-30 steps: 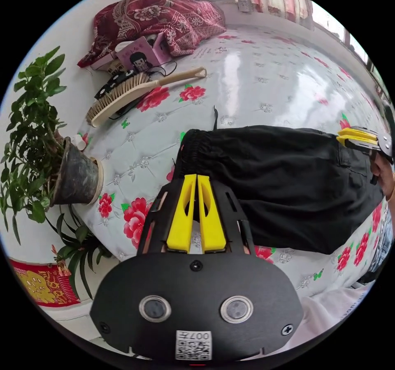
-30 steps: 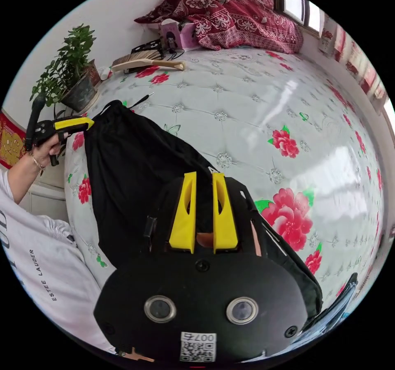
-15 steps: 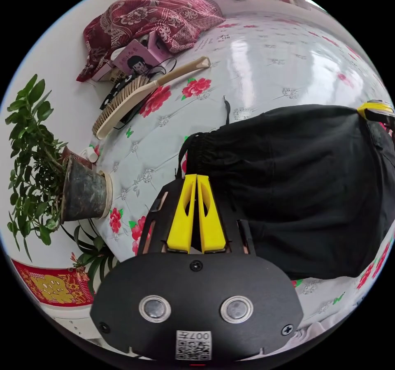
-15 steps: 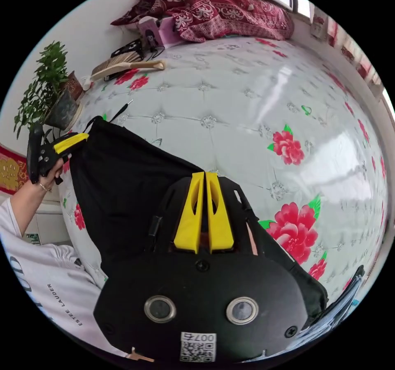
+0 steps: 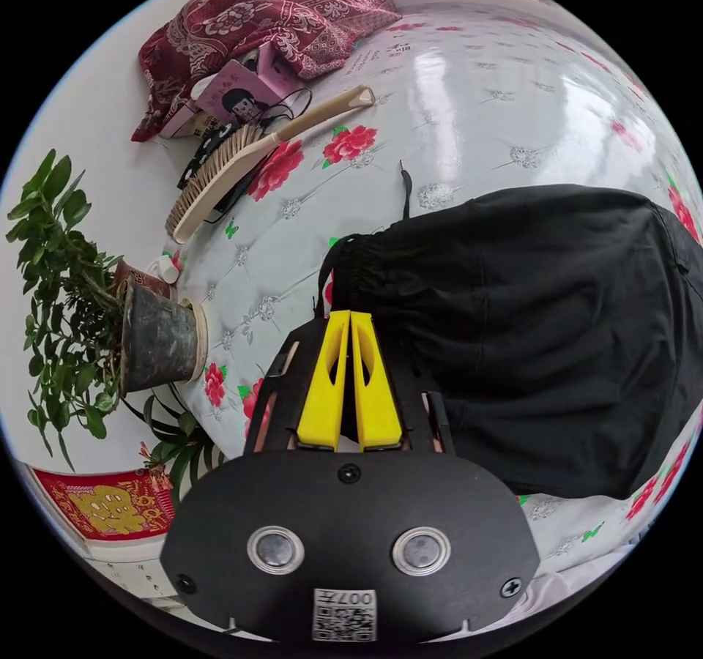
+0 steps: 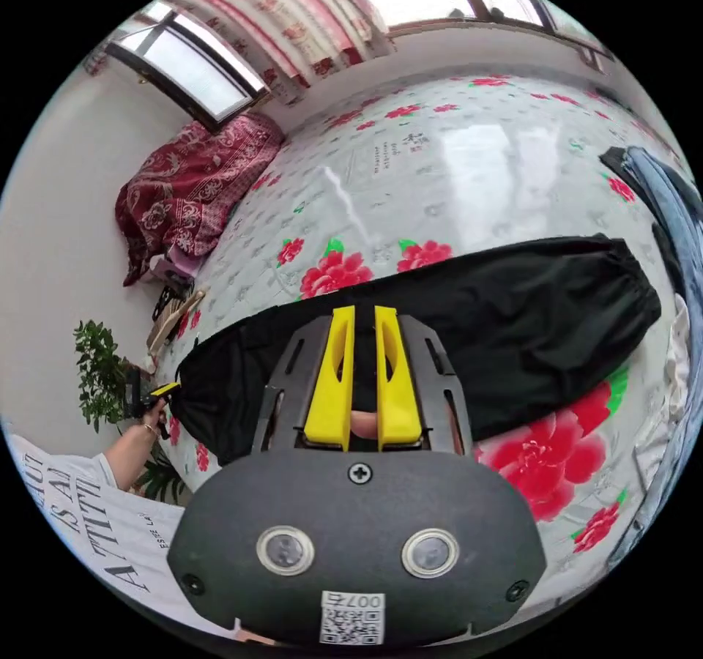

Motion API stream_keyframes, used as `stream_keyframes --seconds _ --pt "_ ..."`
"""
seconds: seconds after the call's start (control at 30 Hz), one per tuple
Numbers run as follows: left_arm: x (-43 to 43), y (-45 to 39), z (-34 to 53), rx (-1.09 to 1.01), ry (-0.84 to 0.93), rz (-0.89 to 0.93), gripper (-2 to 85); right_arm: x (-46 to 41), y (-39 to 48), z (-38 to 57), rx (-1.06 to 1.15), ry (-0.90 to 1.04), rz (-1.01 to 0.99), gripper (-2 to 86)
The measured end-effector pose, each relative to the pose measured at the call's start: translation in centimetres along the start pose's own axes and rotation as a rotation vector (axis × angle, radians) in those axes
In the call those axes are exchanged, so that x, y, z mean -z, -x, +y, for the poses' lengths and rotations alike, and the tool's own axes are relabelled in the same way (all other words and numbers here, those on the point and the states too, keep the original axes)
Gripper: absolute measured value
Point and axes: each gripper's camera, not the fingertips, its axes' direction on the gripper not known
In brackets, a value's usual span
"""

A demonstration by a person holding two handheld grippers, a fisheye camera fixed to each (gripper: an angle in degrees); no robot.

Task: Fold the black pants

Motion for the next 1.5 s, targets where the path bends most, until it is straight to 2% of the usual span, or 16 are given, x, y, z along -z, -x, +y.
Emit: stream_keyframes --seconds 0.13,0.23,0.43,0.6,0.87,1.07,1.17,1.3,1.43,1.5 --pt "-0.4 1.3 -0.1 -0.002 0.025 -0.016 -1.0 8.8 -11.3 3.9 -0.298 -0.205 0.006 6.3" --pt "0.0 3.6 0.2 0.067 0.036 -0.004 -0.9 12.0 -17.1 6.6 -0.438 -0.293 -0.046 7.5" --pt "1.3 11.2 4.3 0.280 -0.025 0.185 -0.8 12.8 -24.2 10.4 -0.579 -0.326 -0.157 9.6" --pt "-2.6 18.4 10.4 0.542 0.039 0.526 2.0 11.4 -27.3 11.6 -0.631 -0.357 -0.257 10.3" --pt "-8.6 23.4 15.3 0.707 0.110 0.745 8.5 7.8 -28.9 7.7 -0.591 -0.365 -0.357 9.1" --pt "-12.1 25.3 17.4 0.799 0.148 0.803 10.4 6.4 -27.0 2.9 -0.589 -0.293 -0.330 2.0" --pt "-13.1 26.0 17.9 0.797 0.151 0.798 10.9 8.1 -20.3 -1.2 -0.291 -0.276 -0.344 0.4" --pt "-14.6 27.1 18.5 0.823 0.140 0.809 11.3 9.3 -2.2 -3.9 0.333 -0.135 -0.276 -0.1" --pt "-15.5 28.2 18.9 0.826 0.139 0.821 11.2 6.1 14.8 2.0 0.819 0.003 -0.283 0.4" --pt "-15.9 28.8 19.6 0.859 0.122 0.853 11.2 2.8 20.3 6.4 0.960 0.068 -0.292 0.9"
